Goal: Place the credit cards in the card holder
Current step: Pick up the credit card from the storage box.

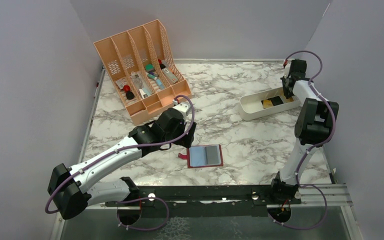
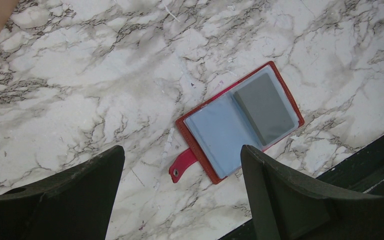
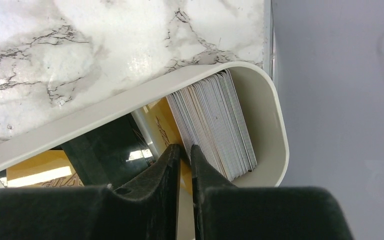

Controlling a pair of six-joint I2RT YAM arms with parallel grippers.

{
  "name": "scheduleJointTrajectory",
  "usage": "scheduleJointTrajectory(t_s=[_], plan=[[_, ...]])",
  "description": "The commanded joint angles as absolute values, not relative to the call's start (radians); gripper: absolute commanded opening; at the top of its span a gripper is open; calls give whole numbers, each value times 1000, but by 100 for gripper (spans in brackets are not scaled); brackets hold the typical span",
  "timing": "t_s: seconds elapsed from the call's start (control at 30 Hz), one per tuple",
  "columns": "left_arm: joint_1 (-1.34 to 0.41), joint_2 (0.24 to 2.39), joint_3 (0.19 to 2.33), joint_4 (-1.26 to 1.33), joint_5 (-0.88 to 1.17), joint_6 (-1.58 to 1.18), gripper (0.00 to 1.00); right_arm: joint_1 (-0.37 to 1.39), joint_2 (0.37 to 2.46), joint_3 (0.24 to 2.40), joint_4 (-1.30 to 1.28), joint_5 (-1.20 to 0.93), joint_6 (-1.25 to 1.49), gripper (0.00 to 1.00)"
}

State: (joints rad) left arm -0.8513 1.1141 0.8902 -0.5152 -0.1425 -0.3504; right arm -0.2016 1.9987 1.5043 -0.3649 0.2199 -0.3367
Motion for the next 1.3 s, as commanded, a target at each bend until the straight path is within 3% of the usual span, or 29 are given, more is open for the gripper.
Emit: scheduleJointTrajectory(t_s=[0.0,0.37,0.9,1.0,1.27], plan=[[-849,1087,910,-508,-140,-342,89,-206,1934,1535,-336,212,-324,15],[-848,1069,903,-509,-137,-348,89,-198,1867,1537,-434,115,-252,2],[-848,1053,872,-500,-119,-413,88,10,1605,1485,-604,115,102,1],[-848,1072,859,-486,-86,-447,81,63,1529,1415,-579,30,159,1],[-847,1121,819,-405,-7,-512,48,272,1299,1159,-470,-69,291,1]])
